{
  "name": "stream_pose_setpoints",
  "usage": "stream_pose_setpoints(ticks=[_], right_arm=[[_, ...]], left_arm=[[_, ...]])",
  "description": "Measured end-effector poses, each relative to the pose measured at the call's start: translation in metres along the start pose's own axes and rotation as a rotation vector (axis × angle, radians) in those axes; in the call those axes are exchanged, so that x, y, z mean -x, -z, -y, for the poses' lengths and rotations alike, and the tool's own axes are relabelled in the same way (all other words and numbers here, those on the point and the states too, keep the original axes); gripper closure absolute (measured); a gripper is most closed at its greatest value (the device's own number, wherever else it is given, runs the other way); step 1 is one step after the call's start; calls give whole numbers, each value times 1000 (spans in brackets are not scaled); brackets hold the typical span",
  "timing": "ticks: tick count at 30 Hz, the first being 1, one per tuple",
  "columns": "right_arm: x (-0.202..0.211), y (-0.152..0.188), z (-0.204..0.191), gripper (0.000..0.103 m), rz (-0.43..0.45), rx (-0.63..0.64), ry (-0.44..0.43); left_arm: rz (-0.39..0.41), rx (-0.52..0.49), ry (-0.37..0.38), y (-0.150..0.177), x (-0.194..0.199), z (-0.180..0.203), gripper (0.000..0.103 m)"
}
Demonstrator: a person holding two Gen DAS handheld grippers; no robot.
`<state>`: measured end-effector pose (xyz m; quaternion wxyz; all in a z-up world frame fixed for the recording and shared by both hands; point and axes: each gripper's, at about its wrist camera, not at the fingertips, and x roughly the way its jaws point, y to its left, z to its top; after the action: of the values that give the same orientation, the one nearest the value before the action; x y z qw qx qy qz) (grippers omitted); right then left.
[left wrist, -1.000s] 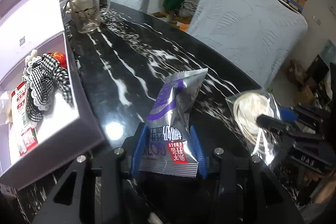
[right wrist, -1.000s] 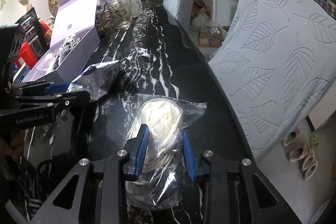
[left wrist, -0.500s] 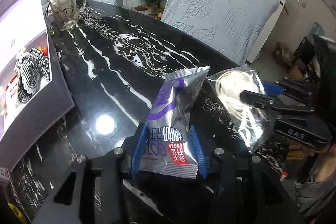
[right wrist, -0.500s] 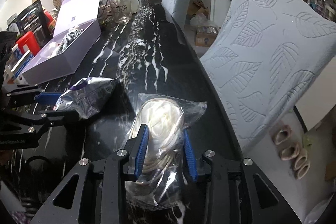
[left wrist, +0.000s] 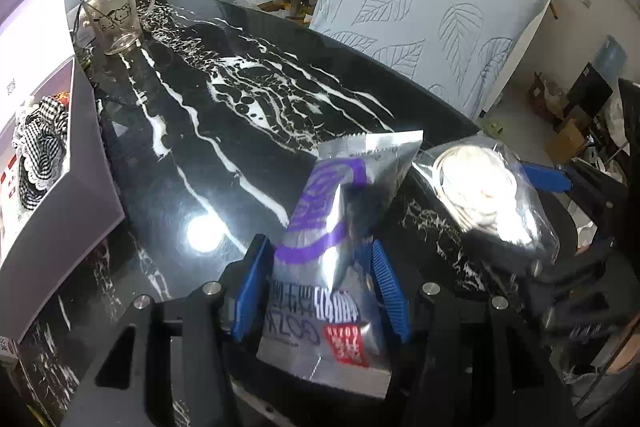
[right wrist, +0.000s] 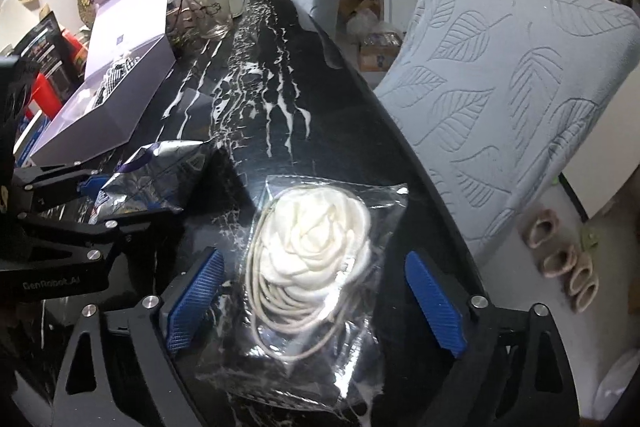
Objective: Organize soft objects
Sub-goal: 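Lift the silver bag with the left gripper while the right lifts the cord bag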
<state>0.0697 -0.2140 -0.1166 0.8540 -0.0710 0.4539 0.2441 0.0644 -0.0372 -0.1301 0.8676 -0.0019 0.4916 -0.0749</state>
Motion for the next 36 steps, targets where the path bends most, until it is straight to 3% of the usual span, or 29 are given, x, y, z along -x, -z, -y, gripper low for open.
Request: stream_pose_setpoints(ticks=[8, 10, 12, 13, 14, 23, 31, 36], right_arm=[[-8, 2, -9, 5, -3, 70, 81], [-6, 2, -7, 12, 4, 72, 84], [-3, 2, -6, 30, 19, 78, 84], [-2, 2, -6, 33, 22, 83, 84], [-1, 2, -7, 42, 25, 95, 76], [6, 7, -12, 74, 60, 97, 22], [14, 11, 6, 77, 84, -41, -127], [22, 12, -4, 77, 99, -23, -164]], left_arm=[[11, -18, 1, -2, -3, 0, 51], [17, -13, 5, -1, -3, -1, 51], [27, -3, 14, -1, -2, -3, 51], [31, 1, 16, -1, -2, -3, 51], [40, 2, 15, -1, -2, -4, 57], [37, -1, 38, 1, 1, 0, 67], [50, 13, 71, 6, 15, 0, 67], [82, 9, 64, 13, 30, 0, 67]])
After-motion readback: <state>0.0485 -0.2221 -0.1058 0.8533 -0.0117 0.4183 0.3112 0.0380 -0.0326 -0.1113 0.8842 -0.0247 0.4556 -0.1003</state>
